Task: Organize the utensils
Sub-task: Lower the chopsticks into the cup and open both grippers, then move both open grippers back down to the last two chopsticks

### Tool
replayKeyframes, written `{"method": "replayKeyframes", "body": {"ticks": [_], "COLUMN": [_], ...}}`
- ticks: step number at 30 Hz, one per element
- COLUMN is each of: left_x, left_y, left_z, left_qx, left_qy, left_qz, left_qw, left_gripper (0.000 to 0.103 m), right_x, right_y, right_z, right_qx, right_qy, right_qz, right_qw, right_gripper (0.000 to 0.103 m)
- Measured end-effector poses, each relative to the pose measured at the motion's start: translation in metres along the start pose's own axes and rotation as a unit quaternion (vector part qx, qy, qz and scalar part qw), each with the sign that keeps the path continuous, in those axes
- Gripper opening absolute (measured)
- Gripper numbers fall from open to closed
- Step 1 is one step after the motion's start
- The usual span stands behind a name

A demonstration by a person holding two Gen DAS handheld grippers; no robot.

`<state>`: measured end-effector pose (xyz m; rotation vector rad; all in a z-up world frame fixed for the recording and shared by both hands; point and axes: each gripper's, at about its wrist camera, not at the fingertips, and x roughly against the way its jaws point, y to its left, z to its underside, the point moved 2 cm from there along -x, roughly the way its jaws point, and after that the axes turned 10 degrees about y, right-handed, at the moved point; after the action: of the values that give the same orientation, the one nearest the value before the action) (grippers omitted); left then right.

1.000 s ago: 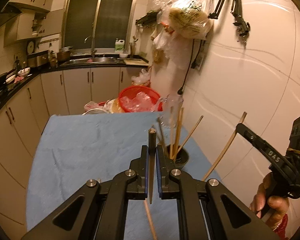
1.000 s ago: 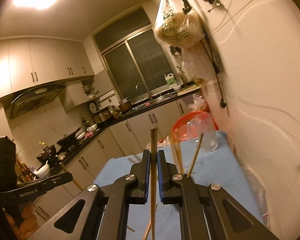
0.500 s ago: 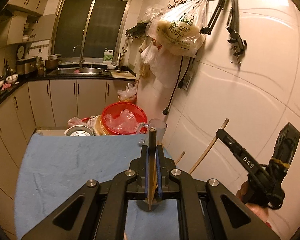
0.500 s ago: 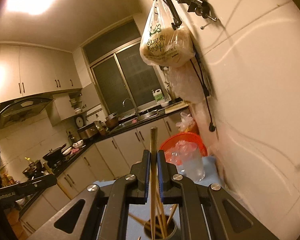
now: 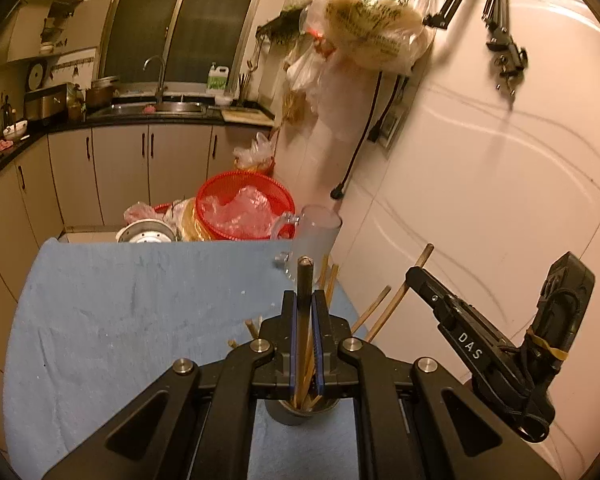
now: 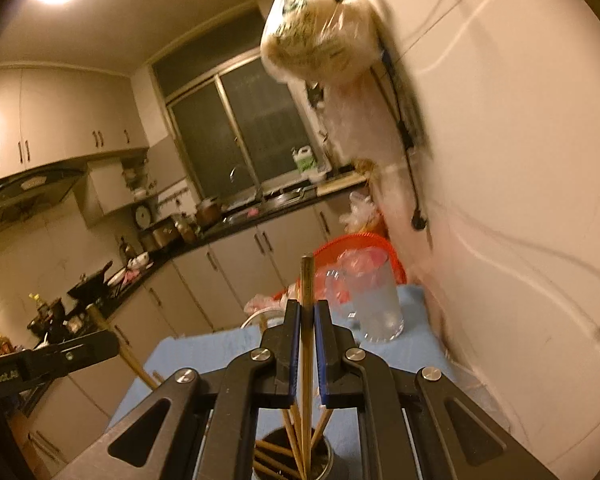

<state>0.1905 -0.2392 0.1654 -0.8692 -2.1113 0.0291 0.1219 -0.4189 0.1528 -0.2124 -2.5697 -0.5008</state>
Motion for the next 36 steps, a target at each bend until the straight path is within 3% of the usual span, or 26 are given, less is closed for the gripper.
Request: {"method": "replayKeyframes", "body": {"ticks": [2,4,7,16,22,29,33,36], "left_x": [-0.005,-0.007,0.000,0.050,0.071,0.059,0.036,0.022], "left_y": [0.003,0.006,0.006,0.021,0.047,0.097,0.133,0.156], "left_z": [0.002,0.003,0.004,0.023,0.052,0.098,0.126,0.149], "left_qx": [0.006,0.010,0.010,0.015,0.022,0.051,0.088,0.109], "left_qy": [0.006,0.016,0.011,-0.021,-0.015,0.027,0.069,0.097], "left_qz": [-0.006,-0.003,-0.006,-0.006,-0.024,-0.052,-0.064,-0.072], "left_qw": [0.9999,0.9998,0.9999,0.9997,0.9993,0.9969,0.9917,0.9867], "left_gripper": [0.011,0.026,0.040,0.040,0.040,0.040,0.040,0.040], "right_x": [-0.003,-0.005,0.000,0.059,0.079,0.053,0.017,-0.001], "right_y": [-0.001,-0.001,0.002,0.016,0.033,0.057,0.064,0.067], "right_z": [0.002,0.005,0.004,0.011,0.042,0.103,0.143,0.165], "right_qx": [-0.004,-0.003,-0.002,-0.013,-0.008,0.001,0.004,0.007], "right_qy": [0.011,0.026,0.027,0.001,0.023,0.107,0.184,0.218], "right_qz": [-0.009,-0.009,-0.013,-0.041,-0.058,-0.073,-0.070,-0.066], "right_qw": [1.000,1.000,1.000,0.999,0.998,0.992,0.980,0.974], "right_gripper": [0.010,0.014,0.026,0.027,0.027,0.027,0.027,0.027]}}
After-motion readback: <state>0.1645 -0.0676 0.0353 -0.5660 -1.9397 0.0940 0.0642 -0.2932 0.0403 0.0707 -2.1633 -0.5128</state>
